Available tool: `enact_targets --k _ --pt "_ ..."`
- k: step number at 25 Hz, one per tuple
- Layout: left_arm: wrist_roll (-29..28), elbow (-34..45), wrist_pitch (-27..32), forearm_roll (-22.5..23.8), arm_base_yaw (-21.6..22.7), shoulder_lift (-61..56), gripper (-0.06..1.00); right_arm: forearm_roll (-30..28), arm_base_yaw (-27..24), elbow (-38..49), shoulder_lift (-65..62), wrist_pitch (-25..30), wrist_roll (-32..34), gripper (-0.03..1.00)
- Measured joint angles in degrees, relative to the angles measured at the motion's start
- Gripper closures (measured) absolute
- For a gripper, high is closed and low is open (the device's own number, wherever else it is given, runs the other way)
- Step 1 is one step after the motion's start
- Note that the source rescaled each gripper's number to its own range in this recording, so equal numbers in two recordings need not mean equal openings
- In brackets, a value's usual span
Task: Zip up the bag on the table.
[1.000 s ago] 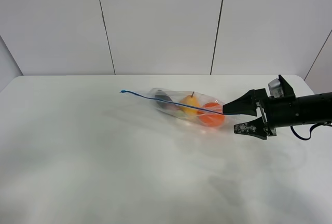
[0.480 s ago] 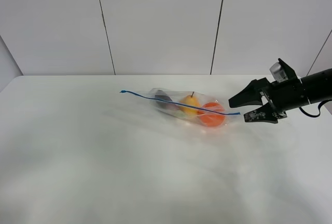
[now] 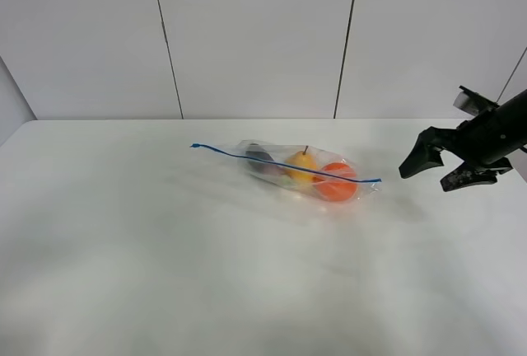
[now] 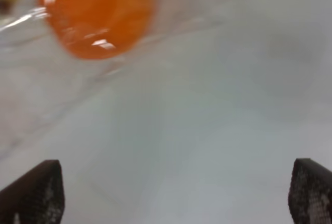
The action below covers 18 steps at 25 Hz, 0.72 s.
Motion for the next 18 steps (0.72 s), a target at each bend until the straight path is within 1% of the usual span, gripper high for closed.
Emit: enact_targets --k 2,3,7,10,11,15,18 --pt "0.0 0.0 0.0 0.0 0.0 0.0 -0.06 -4.2 0.0 -0.1 -1.1 -1.0 2.8 -0.03" --pt "0.0 0.0 0.0 0.0 0.0 0.0 -0.06 -4.2 0.0 -0.1 -1.1 -1.0 2.8 -0.03" --pt "0.0 0.0 0.0 0.0 0.0 0.0 -0.06 -11.2 0.0 -0.3 -2.1 -1.9 8.2 -0.03" --pt "0.0 0.0 0.0 0.0 0.0 0.0 -0.06 -15.3 0.0 -0.3 -2.2 -2.0 12.1 -0.03" --pt "0.0 0.0 0.0 0.0 0.0 0.0 -0.06 -17.9 0.0 -0.3 -2.2 -2.5 14.6 -0.03" --pt "0.0 0.0 0.0 0.0 0.0 0.0 -0.06 -24.0 0.0 -0.3 -2.2 -3.9 22.8 -0.03" --pt "0.0 0.0 0.0 0.0 0.0 0.0 -0.06 -30.4 0.0 -0.3 -2.2 -4.5 28.6 -0.03"
